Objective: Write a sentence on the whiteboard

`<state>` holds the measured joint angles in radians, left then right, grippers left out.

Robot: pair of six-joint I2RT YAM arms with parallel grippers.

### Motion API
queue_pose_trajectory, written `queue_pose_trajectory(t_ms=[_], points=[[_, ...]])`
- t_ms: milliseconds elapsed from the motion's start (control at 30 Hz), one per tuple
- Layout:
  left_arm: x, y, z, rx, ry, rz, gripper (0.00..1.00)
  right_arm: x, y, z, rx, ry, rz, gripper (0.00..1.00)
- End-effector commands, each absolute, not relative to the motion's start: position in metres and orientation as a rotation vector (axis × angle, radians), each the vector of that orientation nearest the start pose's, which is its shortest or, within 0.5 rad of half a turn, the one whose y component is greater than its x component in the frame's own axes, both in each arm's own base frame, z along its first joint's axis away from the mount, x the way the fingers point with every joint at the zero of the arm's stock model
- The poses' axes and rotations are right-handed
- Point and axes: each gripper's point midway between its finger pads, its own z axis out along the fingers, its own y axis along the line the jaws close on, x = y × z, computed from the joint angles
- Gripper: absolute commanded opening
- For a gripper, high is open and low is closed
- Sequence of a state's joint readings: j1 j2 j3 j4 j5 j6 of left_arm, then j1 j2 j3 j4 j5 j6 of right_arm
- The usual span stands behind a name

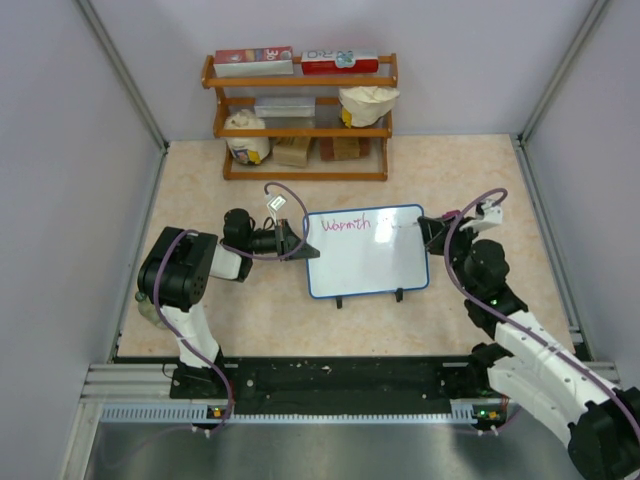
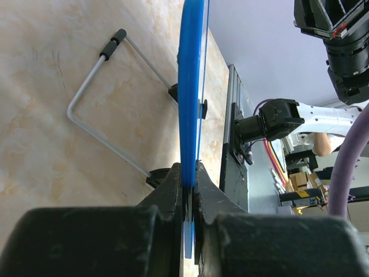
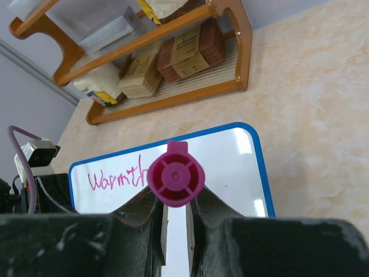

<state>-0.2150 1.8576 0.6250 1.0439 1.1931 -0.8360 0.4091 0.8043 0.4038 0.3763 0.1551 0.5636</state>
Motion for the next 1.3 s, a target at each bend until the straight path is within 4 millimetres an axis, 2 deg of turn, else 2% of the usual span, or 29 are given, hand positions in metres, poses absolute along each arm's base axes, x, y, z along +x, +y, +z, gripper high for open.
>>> queue_pose_trajectory(t_ms=[0,500,900,1267], points=[[0.295,-0.243,0.112,0.408,1.943,-1.74,0.0,0.301,0.121,0.215,0.242,1.637,0.606,0.0],[0.295,-0.243,0.112,0.408,1.945,-1.731,0.0,0.299,0.116,0.21,0.222,1.663,0.56,0.0],[0.297,-0.242,0.111,0.405,1.953,-1.721,0.0,0.308,0.114,0.235,0.195,1.614,0.518,0.0],[0.297,-0.242,0.11,0.407,1.953,-1.72,0.0,0.334,0.12,0.254,0.181,1.563,0.494,0.0]])
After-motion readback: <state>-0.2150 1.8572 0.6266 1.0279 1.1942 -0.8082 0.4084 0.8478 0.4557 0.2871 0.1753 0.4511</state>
